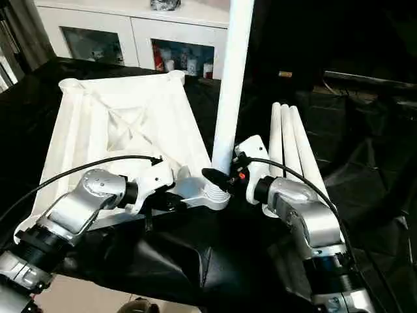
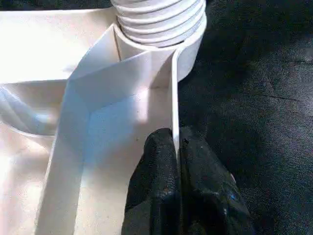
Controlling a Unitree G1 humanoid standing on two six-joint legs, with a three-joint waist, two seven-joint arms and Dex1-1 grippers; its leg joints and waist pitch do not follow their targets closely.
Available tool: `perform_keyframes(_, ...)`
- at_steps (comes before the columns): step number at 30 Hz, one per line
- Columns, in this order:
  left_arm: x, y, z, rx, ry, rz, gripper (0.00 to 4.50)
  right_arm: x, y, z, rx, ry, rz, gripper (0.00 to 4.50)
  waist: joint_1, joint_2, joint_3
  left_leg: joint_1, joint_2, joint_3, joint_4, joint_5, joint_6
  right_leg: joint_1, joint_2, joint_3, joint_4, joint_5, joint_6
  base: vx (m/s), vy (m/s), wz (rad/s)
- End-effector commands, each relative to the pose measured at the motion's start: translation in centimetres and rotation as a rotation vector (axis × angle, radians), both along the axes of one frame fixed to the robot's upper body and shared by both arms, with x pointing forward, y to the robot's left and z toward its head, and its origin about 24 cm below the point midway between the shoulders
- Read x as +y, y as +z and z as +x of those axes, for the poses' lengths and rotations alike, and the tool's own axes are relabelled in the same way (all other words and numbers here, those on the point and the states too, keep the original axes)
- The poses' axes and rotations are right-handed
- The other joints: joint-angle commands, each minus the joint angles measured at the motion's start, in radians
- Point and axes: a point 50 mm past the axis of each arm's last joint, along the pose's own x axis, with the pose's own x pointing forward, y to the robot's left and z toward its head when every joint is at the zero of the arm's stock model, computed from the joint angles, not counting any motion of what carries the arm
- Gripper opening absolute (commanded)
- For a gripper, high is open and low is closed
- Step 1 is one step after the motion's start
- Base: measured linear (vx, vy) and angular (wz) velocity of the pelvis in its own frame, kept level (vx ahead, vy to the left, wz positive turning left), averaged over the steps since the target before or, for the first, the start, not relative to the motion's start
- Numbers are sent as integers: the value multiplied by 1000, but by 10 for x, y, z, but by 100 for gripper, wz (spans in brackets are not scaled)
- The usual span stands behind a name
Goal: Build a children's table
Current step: Insert table leg to table base
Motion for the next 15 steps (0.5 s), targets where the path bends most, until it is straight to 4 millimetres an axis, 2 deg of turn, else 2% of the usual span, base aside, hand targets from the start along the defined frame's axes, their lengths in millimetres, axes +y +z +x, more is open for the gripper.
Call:
perform_keyframes(1,-3,7,-1,-28,2,-82,0,-3,-4,3,16,-15,-19,190,-2,-11,-67,20,40,-5,-72,-153,3,43,-58,25,-76,-42,-218,0,0,0)
perform_keyframes(10,-3,5,-4,-14,13,-94,0,6,-9,8,41,23,-28,190,-6,-15,-64,20,39,-4,-75,-170,1,41,-59,26,-82,-124,-197,0,0,0)
perform_keyframes(15,0,5,-1,-22,33,-82,0,1,-13,7,64,-3,9,190,-5,-12,-64,21,39,-3,-74,-165,3,39,-58,27,-82,-109,-197,0,0,0)
